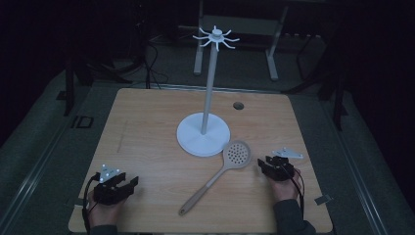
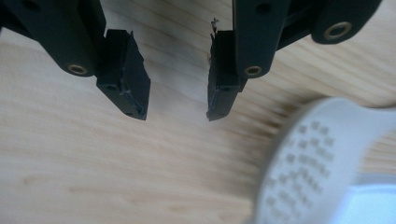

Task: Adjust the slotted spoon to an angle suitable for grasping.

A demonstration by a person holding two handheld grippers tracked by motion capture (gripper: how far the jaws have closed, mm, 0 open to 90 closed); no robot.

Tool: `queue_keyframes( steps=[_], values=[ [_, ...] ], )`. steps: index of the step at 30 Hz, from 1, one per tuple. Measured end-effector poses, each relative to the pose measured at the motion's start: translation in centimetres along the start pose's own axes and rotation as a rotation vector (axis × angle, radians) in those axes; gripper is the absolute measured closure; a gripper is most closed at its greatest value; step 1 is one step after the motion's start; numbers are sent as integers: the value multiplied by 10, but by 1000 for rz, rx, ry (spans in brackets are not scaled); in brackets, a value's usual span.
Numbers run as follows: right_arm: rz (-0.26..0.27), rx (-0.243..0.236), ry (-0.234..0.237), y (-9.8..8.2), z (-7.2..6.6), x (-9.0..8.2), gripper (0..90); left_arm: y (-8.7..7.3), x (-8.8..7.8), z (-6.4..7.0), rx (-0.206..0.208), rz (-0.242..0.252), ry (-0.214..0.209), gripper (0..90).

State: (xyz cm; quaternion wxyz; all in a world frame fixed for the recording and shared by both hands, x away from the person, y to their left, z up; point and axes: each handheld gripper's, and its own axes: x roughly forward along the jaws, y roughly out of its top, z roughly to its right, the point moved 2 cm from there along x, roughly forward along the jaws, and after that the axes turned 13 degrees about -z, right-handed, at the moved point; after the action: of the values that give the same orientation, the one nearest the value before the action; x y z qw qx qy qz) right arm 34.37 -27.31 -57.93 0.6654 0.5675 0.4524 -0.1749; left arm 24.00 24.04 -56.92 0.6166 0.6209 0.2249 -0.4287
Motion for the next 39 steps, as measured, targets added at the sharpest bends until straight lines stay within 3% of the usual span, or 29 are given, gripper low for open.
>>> queue_keyframes(
  steps=[6,8,13,19,23,28,33,39],
  values=[
    [39,-94,34,7,-18,-13,539,1,1,1,9,-4,0,460],
    [24,-137,67,12,-27,-16,519,0,1,1,6,-3,-1,460],
    [10,-221,74,22,-49,-19,474,0,1,0,0,-1,-1,461],
    [5,-293,96,34,-64,-19,462,0,1,1,9,-5,-1,461],
    [7,-325,102,44,-73,-20,454,0,1,1,6,-4,-1,461],
    [31,-320,91,53,-79,-22,423,0,1,1,7,-3,0,462],
    [27,-334,93,57,-83,-20,495,0,1,1,10,-4,-1,465],
    [19,-351,114,62,-91,-17,715,0,1,1,6,-2,-1,466]
  ],
)
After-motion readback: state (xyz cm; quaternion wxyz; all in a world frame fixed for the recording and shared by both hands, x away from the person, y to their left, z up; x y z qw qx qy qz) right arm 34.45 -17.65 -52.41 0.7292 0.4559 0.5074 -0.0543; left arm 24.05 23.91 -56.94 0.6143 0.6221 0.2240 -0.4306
